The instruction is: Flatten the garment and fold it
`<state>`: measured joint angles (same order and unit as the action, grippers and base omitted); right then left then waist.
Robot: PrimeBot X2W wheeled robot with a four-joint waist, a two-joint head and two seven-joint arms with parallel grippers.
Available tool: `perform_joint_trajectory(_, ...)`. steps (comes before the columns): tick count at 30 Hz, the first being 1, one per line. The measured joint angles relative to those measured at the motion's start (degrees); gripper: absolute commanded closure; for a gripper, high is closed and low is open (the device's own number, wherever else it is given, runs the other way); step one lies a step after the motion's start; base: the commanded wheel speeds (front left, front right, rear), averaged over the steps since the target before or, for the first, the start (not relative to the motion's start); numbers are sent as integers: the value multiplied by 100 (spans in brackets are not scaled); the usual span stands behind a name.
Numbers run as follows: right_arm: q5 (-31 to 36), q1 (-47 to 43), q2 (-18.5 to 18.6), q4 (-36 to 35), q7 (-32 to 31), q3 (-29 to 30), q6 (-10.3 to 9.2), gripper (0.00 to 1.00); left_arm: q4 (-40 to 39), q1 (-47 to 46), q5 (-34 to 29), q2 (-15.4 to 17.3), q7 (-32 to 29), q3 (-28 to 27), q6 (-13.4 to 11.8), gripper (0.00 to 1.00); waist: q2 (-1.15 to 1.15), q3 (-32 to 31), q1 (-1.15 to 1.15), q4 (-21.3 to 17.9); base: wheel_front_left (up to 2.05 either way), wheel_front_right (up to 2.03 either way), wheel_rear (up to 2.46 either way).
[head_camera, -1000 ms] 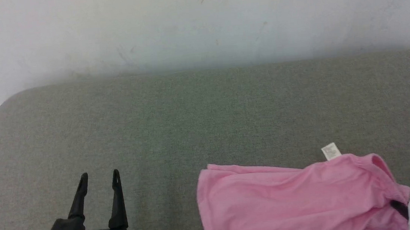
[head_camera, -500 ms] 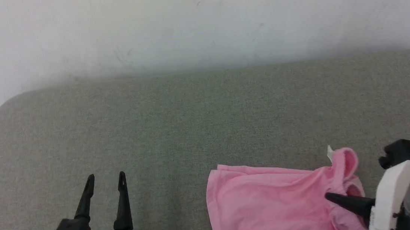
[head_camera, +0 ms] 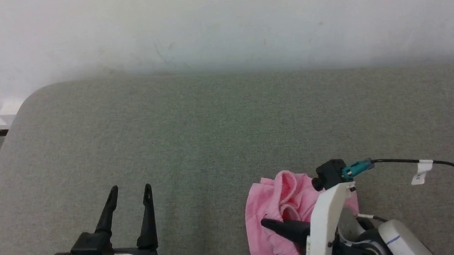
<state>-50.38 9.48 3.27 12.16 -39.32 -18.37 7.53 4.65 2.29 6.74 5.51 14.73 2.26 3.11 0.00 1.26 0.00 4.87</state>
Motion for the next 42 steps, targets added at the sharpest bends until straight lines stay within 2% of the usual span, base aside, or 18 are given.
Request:
perform_joint_trajectory(2, -56, 96, -2, 272, 310, -265, -1, 100, 16, -38, -15, -8, 0, 5, 36, 0, 0, 27, 0, 80, 0, 0, 0)
perform_joint_trajectory(4, -35, 205, -18, 565, 639, -485, 0, 58, 24, -44, -20, -18, 0, 3, 36, 0, 0, 63, 0, 136, 0, 0, 0)
perform_joint_trajectory(5, 40, 266, -15, 698, 777, -610, 0, 0, 34, -44, -23, -25, 0, 0, 36, 0, 0, 81, 0, 154, 0, 0, 0)
perform_joint_trajectory(11, 178, 559, 27, 911, 1374, -1362, 0, 0, 85, -40, -31, -54, 0, -35, 37, 0, 0, 66, 0, 124, 0, 0, 0)
perform_joint_trajectory(13, 286, 619, 176, 751, 1406, -1691, 0, 0, 116, -35, -111, -40, 0, -30, 38, 0, 0, 8, 0, 83, 0, 0, 0)
perform_joint_trajectory(16, 791, 673, 577, 419, 1536, -2086, 0, 0, 132, -16, -123, -46, 0, -65, 37, 0, 0, -93, -1, 5, 0, 0, 0)
perform_joint_trajectory(19, 1307, 658, 922, 63, 1717, -2164, 0, 0, 137, 58, -122, -51, 0, -118, 34, 0, 0, -174, -1, -108, 0, 0, 0)
perform_joint_trajectory(22, 1704, 477, 1090, -391, 1939, -1990, 0, 0, 136, 103, -108, -66, 0, -145, 29, 0, 0, -236, -1, -223, 0, 0, 0)
perform_joint_trajectory(25, 2172, 112, 1114, -855, 2360, -1451, 1, 0, 121, 110, -60, -93, 0, -180, 14, 0, 0, -270, -1, -331, 0, 0, 0)
perform_joint_trajectory(30, 2965, -650, 924, -1452, 3174, -35, 1, 0, 89, 116, 25, -141, 0, -266, -23, 0, 0, -270, -1, -466, 0, 0, 0)
perform_joint_trajectory(34, 3152, -1132, 766, -1683, 3548, 788, 1, 0, 85, 124, 52, -158, 0, -345, -66, 0, 0, -248, -1, -543, 0, 0, 0)
perform_joint_trajectory(37, 3296, -1318, 671, -1781, 3738, 1432, 1, 0, 92, 132, 79, -167, 0, -398, -74, 0, 0, -241, 0, -592, 0, 0, 0)
perform_joint_trajectory(42, 3364, -1504, 564, -1751, 3634, 2269, 1, 0, 124, 157, 83, -171, 1, -448, -74, 0, 0, -219, -1, -629, 0, 0, 0)
